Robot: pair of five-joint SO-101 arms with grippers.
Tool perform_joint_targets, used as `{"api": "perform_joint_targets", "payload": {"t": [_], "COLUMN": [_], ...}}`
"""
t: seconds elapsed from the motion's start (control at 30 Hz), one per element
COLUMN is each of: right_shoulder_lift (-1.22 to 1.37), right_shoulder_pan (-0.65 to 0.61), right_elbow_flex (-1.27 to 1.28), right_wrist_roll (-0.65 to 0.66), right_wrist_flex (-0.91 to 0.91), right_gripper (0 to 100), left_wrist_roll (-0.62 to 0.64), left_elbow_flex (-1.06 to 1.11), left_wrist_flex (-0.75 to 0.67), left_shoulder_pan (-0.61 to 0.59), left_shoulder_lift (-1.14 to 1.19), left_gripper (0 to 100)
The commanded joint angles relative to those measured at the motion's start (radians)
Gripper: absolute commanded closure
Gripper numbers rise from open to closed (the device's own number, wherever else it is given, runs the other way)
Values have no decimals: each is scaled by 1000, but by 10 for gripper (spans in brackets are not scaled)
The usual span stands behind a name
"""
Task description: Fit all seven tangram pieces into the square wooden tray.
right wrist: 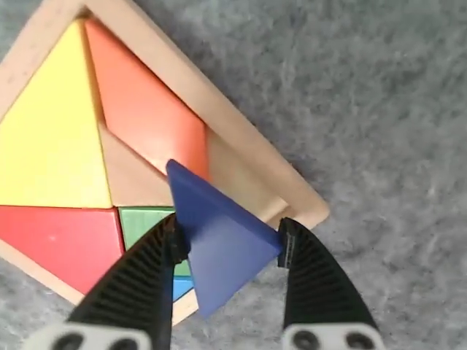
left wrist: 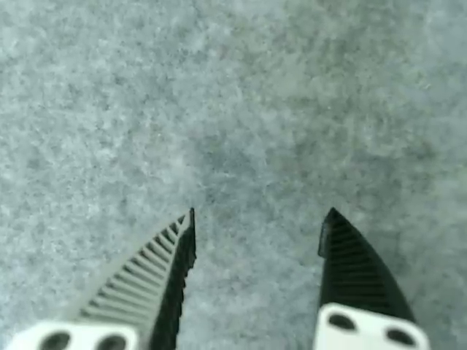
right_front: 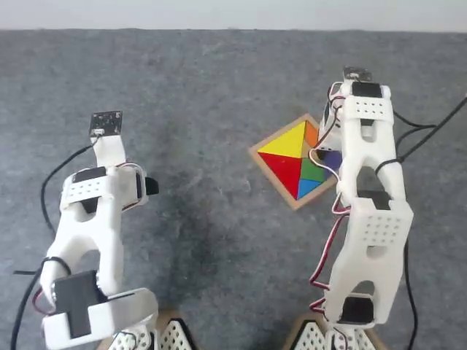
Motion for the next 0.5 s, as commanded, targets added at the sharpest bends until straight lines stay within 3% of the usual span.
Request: {"api": "perform_joint_targets", "payload": {"t": [0.0,0.47], "right_shoulder_lift": [18,24], "right_shoulder_pan": [2,-2], "right_elbow_flex": [-8,-107], "right_wrist_roll": [-32,-40], "right_wrist_flex": [-15,-15], "right_gripper": [844,818], "left_wrist_roll": [6,6], "left_elbow_flex": [-4,-4], "left_wrist_flex": [-8,-8], "left_shoulder_pan": [8,9], "left_shoulder_lift": [-58,-58], "left_gripper": [735,735]}}
